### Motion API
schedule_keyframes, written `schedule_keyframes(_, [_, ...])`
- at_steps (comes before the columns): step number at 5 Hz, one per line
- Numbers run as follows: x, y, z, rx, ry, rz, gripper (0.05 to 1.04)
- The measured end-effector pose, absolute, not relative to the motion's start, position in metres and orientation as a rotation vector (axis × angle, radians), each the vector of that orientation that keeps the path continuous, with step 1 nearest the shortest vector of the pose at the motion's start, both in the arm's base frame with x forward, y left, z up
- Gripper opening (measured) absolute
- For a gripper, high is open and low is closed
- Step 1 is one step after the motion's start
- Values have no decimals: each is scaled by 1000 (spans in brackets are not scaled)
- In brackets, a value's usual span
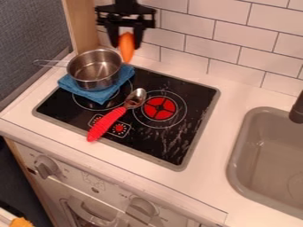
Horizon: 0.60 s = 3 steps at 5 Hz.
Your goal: Put the carrot in the silver pot
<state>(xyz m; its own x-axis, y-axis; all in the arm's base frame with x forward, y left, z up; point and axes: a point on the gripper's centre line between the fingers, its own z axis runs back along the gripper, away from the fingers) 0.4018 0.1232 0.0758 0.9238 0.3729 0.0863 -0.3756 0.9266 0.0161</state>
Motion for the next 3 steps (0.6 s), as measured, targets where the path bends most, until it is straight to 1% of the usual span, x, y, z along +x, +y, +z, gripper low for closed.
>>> schedule_keyframes(1, [386,133,66,34,-27,411,607])
schedule_keyframes(2, [376,130,71,40,-19,416,607])
schedule_keyframes(3, [369,131,74,42,-13,443,703])
